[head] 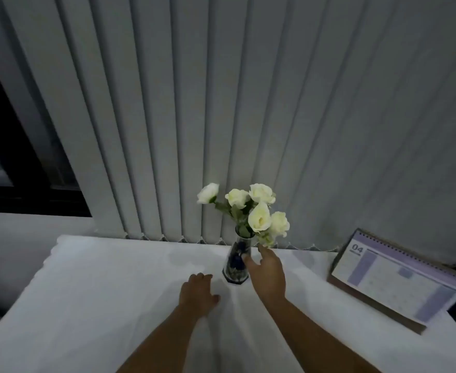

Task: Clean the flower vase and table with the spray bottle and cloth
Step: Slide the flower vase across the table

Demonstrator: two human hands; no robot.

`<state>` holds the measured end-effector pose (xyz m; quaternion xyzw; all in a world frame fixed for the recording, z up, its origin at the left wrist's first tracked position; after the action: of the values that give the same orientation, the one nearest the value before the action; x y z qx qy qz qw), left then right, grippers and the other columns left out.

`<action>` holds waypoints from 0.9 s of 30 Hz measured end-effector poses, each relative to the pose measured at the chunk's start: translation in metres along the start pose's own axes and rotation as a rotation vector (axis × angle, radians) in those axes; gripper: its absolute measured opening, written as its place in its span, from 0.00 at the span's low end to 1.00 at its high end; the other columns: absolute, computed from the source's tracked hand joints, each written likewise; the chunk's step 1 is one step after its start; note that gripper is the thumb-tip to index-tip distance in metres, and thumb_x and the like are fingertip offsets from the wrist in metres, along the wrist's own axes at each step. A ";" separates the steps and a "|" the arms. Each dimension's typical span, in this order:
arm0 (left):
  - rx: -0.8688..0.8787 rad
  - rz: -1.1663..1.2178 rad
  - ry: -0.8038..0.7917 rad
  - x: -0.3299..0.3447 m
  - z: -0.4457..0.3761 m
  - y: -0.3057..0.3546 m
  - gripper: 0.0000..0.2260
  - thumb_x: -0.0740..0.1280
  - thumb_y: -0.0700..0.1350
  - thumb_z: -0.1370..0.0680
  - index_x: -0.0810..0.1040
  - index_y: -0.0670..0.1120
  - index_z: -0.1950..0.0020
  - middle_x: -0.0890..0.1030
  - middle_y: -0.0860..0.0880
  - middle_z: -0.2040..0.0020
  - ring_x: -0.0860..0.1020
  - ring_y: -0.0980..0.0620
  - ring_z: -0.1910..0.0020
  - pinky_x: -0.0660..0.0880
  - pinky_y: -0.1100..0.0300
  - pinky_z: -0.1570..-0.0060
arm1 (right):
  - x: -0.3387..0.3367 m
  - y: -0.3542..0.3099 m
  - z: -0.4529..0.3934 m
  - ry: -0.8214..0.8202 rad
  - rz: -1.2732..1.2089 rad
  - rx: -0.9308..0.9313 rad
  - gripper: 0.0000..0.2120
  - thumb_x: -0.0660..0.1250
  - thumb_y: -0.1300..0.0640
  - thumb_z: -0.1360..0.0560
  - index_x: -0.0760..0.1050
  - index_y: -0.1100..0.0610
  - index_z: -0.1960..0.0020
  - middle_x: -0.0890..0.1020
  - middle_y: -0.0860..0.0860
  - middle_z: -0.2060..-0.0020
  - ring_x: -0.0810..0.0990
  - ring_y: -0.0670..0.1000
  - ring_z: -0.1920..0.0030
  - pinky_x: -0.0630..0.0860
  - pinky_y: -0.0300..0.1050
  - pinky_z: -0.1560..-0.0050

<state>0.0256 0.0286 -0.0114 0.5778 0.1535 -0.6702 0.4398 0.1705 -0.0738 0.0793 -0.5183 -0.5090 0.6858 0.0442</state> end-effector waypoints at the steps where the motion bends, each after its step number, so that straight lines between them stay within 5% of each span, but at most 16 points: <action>1: 0.002 -0.006 -0.007 0.002 -0.009 0.000 0.31 0.62 0.61 0.24 0.61 0.49 0.24 0.67 0.47 0.29 0.63 0.46 0.29 0.64 0.53 0.33 | 0.002 -0.001 -0.006 0.029 -0.017 -0.001 0.28 0.67 0.42 0.26 0.70 0.55 0.31 0.78 0.53 0.37 0.75 0.54 0.37 0.73 0.52 0.39; 16: -0.070 0.093 0.087 0.034 -0.086 0.007 0.35 0.66 0.70 0.40 0.68 0.60 0.36 0.72 0.51 0.42 0.67 0.47 0.41 0.64 0.54 0.45 | 0.017 -0.001 -0.042 0.174 -0.199 0.037 0.21 0.72 0.39 0.32 0.77 0.51 0.45 0.80 0.46 0.55 0.77 0.45 0.56 0.71 0.40 0.59; 27: -0.083 0.111 0.107 0.041 -0.097 0.005 0.42 0.63 0.77 0.48 0.68 0.62 0.37 0.71 0.52 0.42 0.66 0.48 0.40 0.63 0.52 0.41 | 0.018 0.001 -0.048 0.178 -0.151 0.013 0.23 0.73 0.39 0.35 0.76 0.53 0.48 0.76 0.44 0.60 0.77 0.48 0.56 0.75 0.46 0.54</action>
<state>0.0938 0.0777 -0.0750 0.6018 0.1720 -0.6060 0.4910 0.1991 -0.0319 0.0689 -0.5370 -0.5360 0.6353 0.1440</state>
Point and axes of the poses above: each hand's wrist, its own z-axis away from the middle knuckle, its own x-axis out of the palm, y = z × x, the point moved 4 cm from there along -z, towards the middle knuckle
